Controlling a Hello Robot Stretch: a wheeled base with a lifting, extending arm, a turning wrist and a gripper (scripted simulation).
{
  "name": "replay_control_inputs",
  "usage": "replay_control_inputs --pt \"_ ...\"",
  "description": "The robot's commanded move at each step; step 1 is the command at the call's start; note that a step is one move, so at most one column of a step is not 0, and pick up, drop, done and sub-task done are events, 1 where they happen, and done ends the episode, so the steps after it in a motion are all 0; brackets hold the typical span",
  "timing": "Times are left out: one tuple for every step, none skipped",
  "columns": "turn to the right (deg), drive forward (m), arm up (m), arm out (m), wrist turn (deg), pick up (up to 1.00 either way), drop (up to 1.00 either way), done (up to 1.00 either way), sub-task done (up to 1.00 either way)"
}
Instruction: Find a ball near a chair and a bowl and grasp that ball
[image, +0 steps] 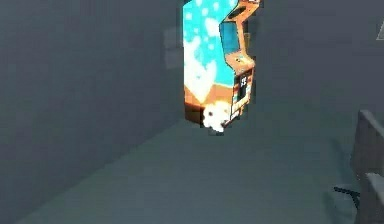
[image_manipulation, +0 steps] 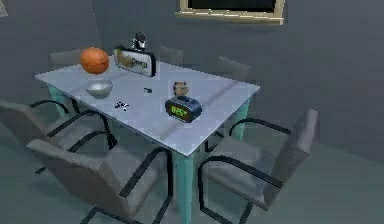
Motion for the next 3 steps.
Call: replay_control_inputs --pt "45.0 0.00 0.00 0.00 0.0 0.00 0.00 0.00 0.00" --pt "-21.0 0.00 0.00 0.00 0.0 0.00 0.00 0.00 0.00" --pt "0.0 0.85 0.00 0.00 0.0 0.00 0.00 0.00 0.00"
